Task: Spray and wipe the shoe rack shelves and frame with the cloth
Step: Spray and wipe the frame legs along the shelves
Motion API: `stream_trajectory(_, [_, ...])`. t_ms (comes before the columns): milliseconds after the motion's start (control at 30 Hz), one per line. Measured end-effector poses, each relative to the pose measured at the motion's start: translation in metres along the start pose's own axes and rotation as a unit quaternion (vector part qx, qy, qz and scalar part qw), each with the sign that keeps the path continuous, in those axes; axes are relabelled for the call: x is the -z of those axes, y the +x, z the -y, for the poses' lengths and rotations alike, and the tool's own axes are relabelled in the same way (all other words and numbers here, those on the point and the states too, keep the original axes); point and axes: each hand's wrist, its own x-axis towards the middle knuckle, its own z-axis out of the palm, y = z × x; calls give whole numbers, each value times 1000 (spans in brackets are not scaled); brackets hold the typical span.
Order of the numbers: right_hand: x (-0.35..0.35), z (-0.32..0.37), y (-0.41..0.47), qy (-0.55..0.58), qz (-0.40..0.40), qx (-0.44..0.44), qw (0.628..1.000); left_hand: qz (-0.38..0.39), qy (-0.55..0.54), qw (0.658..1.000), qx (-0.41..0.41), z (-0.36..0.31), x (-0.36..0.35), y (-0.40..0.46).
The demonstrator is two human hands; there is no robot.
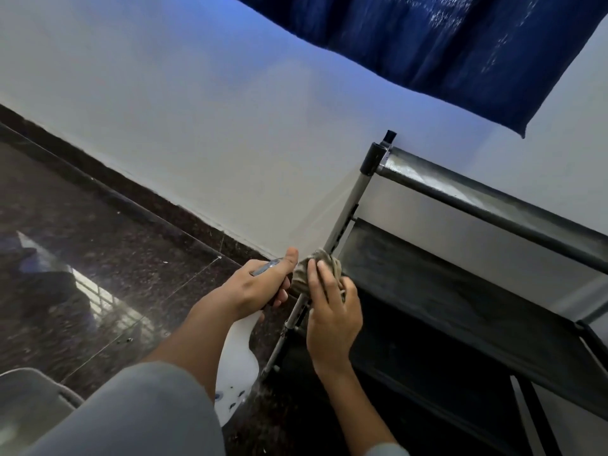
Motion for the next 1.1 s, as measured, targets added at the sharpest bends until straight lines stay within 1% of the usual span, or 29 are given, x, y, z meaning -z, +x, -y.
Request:
stream_trajectory(67, [-2,3,0,-27,21,19,999,-2,6,1000,3,-1,-1,-1])
stream_trajectory(100, [-3,3,-8,-30,47,44,997,-2,10,1000,0,-2,-1,-2])
stream_trajectory(167, [-3,5,-29,-21,128,80,988,0,8,1000,-1,-2,-2,-3])
stream_trajectory(200, [-3,5,-38,-9,155,71,985,1,4,1000,0,-3,-3,-4])
stream_trajectory(233, [-2,5,-45,4,160,51,986,1,4,1000,0,-3,-3,-4])
stream_trajectory(300, [0,6,-47,28,111,12,993,5,11,1000,-3,-2,-4,-3])
stream_trajectory(367, [3,5,-35,40,57,-9,998,9,16,1000,-3,-2,-5,-3])
stream_trajectory(433, [5,2,-16,33,40,-22,998,11,18,1000,-2,-2,-6,-3])
stream_trajectory(467, [5,0,-11,22,52,-17,998,11,17,1000,-2,-3,-7,-3])
stream_trajectory(533, [5,0,-12,8,104,23,994,13,19,1000,-3,-5,-9,-5])
stream_trajectory(600, [10,2,-26,26,209,42,977,19,28,999,-3,-6,-11,-7])
stream_trajectory(633, [14,5,-36,39,257,24,965,21,35,999,-3,-7,-12,-8])
stream_trajectory(700, [22,9,-57,82,303,-70,947,20,51,998,-1,-7,-12,-10])
stream_trajectory(733, [26,12,-65,108,306,-134,936,20,60,998,4,-8,-11,-11])
stream_trajectory(800, [32,14,-77,151,284,-253,912,25,75,997,16,-13,-8,-12])
stream_trajectory(867, [40,12,-81,181,245,-323,896,41,82,995,29,-18,-5,-13])
stream_trajectory(900, [43,10,-81,198,232,-337,891,49,79,995,32,-21,-3,-13])
stream_trajectory(967, [49,5,-77,221,209,-335,892,53,61,996,29,-21,3,-15])
stream_trajectory(1033, [51,1,-68,229,186,-312,903,43,49,998,25,-13,9,-18])
stream_trajectory(1100, [49,0,-56,220,145,-276,924,23,36,998,34,1,10,-22])
